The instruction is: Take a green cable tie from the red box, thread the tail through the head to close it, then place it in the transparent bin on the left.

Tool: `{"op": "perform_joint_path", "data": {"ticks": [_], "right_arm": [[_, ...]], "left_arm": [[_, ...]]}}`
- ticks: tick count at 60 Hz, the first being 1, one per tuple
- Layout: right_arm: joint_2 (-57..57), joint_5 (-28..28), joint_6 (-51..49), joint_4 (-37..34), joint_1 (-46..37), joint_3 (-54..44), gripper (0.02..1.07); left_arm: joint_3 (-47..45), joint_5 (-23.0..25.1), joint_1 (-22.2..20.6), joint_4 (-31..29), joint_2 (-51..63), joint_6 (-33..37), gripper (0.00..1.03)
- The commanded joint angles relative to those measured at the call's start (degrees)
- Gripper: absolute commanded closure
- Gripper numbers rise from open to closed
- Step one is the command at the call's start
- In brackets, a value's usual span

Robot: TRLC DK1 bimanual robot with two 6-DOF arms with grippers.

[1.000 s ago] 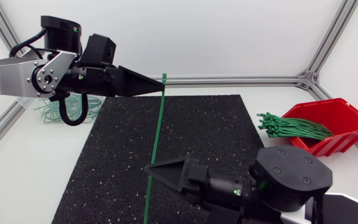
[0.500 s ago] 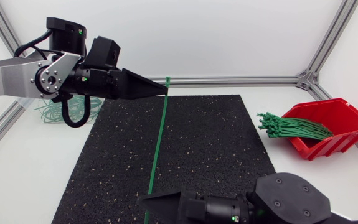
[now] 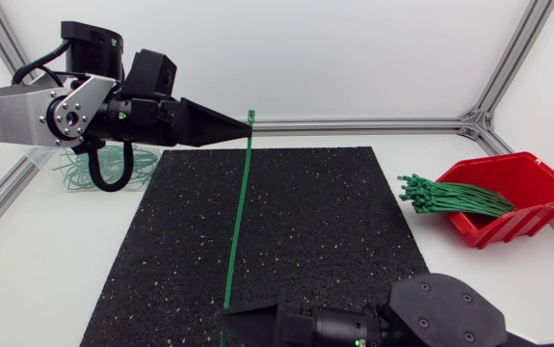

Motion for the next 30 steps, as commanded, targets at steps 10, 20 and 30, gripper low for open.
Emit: {"op": "perform_joint_path", "data": {"ticks": [10,20,30], "right_arm": [[0.92,1.29,0.24,0.82,1.89,0.19,0.65],[0.56,1.46,0.24,0.82,1.80,0.54,0.80],[0.30,1.46,0.16,0.82,1.80,0.72,0.82]], "left_arm": [[2.11,0.82,0.44,-0.09,0.81,-0.70,1.00],[1.94,0.82,0.61,-0.09,0.81,-0.61,1.00],[1.94,0.82,0.97,-0.09,0.63,-0.61,1.00]]}}
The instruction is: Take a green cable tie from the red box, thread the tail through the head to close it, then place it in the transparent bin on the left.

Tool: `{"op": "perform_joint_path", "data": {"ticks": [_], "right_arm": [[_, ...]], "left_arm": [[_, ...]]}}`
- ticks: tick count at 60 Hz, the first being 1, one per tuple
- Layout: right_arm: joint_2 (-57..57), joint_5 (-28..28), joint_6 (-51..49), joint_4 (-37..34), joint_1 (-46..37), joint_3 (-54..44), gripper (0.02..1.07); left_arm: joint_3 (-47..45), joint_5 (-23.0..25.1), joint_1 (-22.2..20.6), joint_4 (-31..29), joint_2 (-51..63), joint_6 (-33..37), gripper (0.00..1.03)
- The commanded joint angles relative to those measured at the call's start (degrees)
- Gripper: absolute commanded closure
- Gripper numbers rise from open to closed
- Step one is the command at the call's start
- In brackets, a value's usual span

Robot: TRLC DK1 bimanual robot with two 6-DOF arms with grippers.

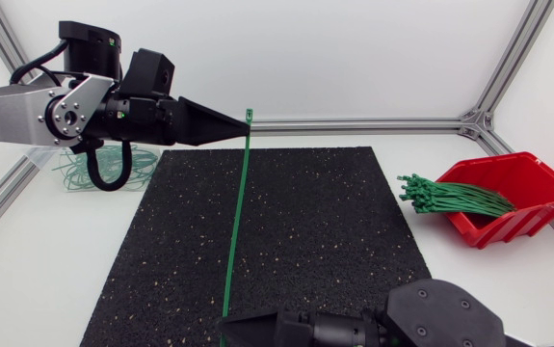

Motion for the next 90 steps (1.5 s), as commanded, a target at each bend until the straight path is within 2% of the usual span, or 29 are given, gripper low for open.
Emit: {"op": "perform_joint_path", "data": {"ticks": [1,28,40,47,57,74,76,80,90], "right_arm": [[-0.01,0.35,0.18,0.80,0.45,0.67,0.83],[-0.36,0.53,0.00,0.80,1.15,0.41,0.88],[-0.53,0.17,0.18,0.80,1.68,0.23,1.01],[0.17,0.44,1.06,0.88,1.24,1.11,1.01],[0.61,1.23,10.37,0.18,-0.61,4.19,1.01],[4.13,4.39,35.16,-3.60,-5.27,10.08,1.01],[4.04,4.83,39.03,-5.36,-5.88,11.04,1.01],[2.89,3.51,47.37,-14.06,-7.81,14.30,1.01],[-0.09,-9.23,63.81,-36.03,-14.67,23.26,1.01]], "left_arm": [[1.98,0.82,0.64,-0.09,0.63,-0.61,1.00],[2.07,0.82,0.46,-0.17,0.63,-0.61,1.00],[1.98,0.82,0.37,-0.26,0.63,-0.61,1.00],[1.46,0.82,0.37,-0.17,0.37,-0.43,1.00],[0.58,0.82,0.29,-0.17,-0.51,0.09,1.00],[-1.00,0.20,-0.59,0.00,-3.41,0.80,1.00],[-1.27,-0.06,-0.59,0.00,-3.85,1.15,1.00],[-2.06,-0.50,-0.86,0.00,-4.55,1.59,1.00],[-4.70,-3.49,-2.35,0.18,-7.63,3.61,1.00]]}}
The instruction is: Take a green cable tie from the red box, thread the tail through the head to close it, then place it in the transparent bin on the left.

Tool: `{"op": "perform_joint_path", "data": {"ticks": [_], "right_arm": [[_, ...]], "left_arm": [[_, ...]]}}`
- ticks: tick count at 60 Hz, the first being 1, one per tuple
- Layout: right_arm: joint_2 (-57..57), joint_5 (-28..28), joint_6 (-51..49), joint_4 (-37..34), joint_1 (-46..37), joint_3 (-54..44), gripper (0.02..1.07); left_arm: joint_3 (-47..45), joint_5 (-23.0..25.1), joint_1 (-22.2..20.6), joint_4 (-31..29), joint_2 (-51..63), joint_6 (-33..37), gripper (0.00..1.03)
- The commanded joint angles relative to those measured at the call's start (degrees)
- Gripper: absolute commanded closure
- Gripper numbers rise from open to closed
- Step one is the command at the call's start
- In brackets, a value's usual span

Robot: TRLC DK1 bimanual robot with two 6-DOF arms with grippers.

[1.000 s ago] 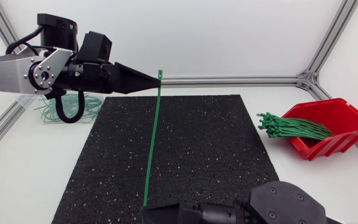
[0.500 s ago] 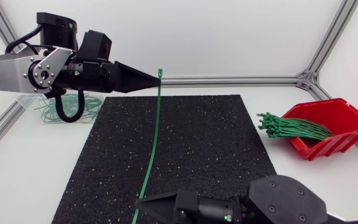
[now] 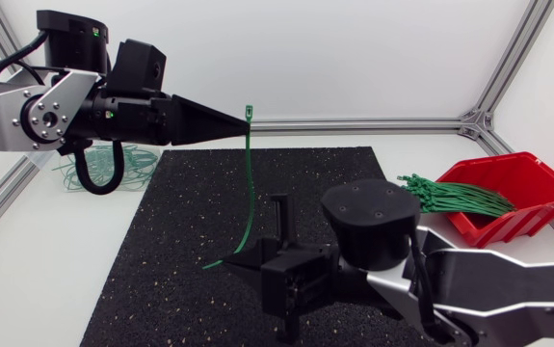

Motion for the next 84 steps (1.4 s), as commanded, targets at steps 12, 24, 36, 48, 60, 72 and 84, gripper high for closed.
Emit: {"op": "perform_joint_path", "data": {"ticks": [12,24,36,48,60,72,84], "right_arm": [[-2.35,-24.11,18.04,-32.50,-8.19,15.47,1.01],[-6.13,-36.94,24.28,-45.86,-9.94,19.78,1.01],[-7.09,-44.85,48.54,-51.84,-16.18,24.17,1.01],[-9.73,-45.29,65.59,-51.75,-16.62,26.72,1.01],[-10.43,-45.73,79.83,-51.31,-15.22,28.39,1.01],[-11.22,-45.56,91.08,-51.40,-14.34,31.55,1.01],[-11.93,-45.38,100.31,-51.13,-13.37,34.72,1.01]], "left_arm": [[-6.29,-4.40,-2.42,2.68,-4.21,2.39,1.00],[-11.04,-5.37,-4.45,4.00,-7.55,2.13,1.00],[-15.87,-7.66,-6.56,8.13,-12.12,-1.04,1.00],[-22.11,-9.68,-7.79,26.50,-14.93,-15.98,1.00],[-24.22,-12.49,-9.81,28.26,-18.18,-19.06,1.00],[-26.42,-18.55,-12.36,28.43,-24.77,-20.90,1.00],[-27.82,-21.72,-12.62,28.87,-27.06,-22.04,1.00]]}}
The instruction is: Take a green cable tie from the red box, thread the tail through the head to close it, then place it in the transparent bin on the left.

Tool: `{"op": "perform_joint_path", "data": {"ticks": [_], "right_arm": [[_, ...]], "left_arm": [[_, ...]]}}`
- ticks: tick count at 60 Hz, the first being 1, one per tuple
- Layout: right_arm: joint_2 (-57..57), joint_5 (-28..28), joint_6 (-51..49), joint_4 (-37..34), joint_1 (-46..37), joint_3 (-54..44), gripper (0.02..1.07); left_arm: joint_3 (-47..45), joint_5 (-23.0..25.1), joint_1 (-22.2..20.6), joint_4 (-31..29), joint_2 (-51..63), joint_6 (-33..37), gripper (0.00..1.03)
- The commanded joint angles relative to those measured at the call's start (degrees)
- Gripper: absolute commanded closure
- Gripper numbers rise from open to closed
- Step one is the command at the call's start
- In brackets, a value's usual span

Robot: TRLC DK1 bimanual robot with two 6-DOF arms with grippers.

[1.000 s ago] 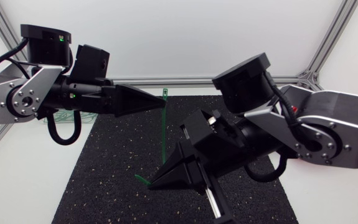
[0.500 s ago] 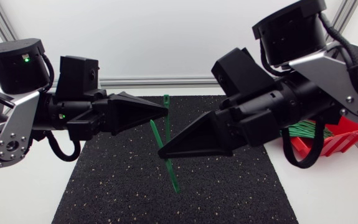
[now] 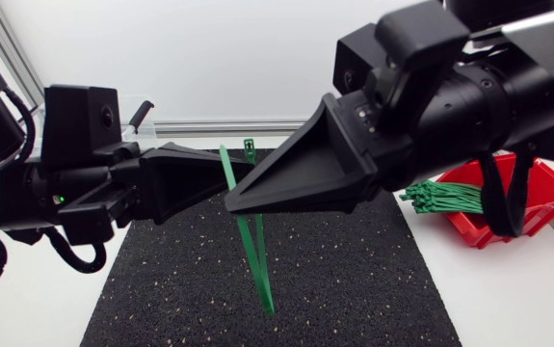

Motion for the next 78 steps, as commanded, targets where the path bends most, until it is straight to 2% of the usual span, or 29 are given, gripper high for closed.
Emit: {"op": "perform_joint_path", "data": {"ticks": [1,7,16,23,37,47,62,78], "right_arm": [[-0.89,0.04,6.02,-0.05,0.79,2.15,1.01],[-0.62,-0.14,9.45,0.12,0.70,3.12,1.01],[0.25,-1.98,13.58,0.12,-0.53,4.44,1.01],[1.22,-3.65,16.30,-0.14,-1.14,5.23,1.01],[3.51,-5.24,16.92,-5.24,-2.02,7.08,1.01],[4.82,-5.59,17.01,-7.44,-3.07,7.43,1.01],[5.26,-5.68,17.09,-9.63,-5.18,7.60,1.01],[5.79,-5.68,17.09,-10.34,-6.15,6.64,1.01]], "left_arm": [[-2.25,-1.68,-0.45,1.16,-1.29,-1.83,1.00],[-3.92,-6.07,-1.15,1.34,-3.49,-1.83,1.00],[-4.89,-8.01,-1.94,3.01,-4.28,-1.74,1.00],[-6.21,-11.44,-3.61,3.88,-5.25,-1.56,1.00],[-7.53,-15.92,-5.54,6.17,-5.51,-0.24,1.00],[-8.76,-21.28,-8.36,8.19,-5.95,2.66,1.00],[-9.02,-24.09,-9.24,9.42,-6.04,2.83,1.00],[-8.58,-24.88,-10.38,9.42,-6.30,2.83,1.00]]}}
